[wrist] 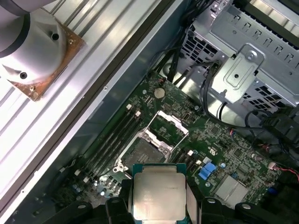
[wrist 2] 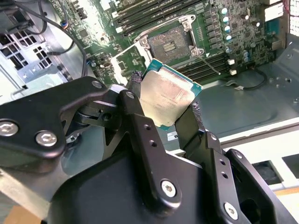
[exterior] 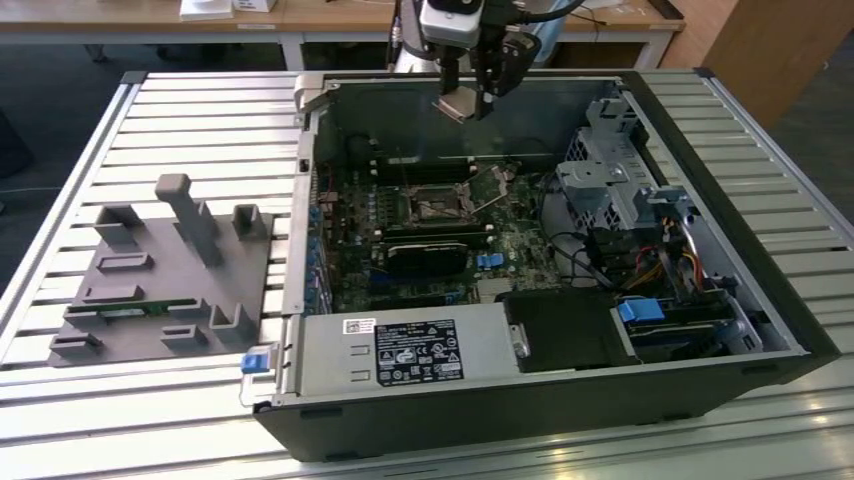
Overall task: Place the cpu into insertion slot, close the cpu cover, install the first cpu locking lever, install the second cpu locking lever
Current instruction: 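Place the cpu into insertion slot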
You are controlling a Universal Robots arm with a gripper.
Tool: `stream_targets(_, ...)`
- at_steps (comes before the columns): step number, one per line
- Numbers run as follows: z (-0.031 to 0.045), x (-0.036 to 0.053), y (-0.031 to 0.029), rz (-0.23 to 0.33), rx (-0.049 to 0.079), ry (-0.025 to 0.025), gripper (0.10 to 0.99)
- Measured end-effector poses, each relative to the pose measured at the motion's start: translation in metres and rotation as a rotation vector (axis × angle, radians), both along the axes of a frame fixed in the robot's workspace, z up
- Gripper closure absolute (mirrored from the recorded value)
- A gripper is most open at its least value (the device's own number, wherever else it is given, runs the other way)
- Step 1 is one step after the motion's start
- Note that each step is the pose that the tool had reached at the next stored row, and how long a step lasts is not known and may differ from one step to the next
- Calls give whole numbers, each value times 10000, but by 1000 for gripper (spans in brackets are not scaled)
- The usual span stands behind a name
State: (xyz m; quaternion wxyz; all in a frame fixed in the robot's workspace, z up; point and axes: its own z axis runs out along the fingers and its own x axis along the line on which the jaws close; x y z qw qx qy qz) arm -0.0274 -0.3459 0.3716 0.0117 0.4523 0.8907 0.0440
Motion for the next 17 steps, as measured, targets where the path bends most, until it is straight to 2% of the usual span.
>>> stream_targets(17, -2, 0, 0, -1212, -1, 0, 545)
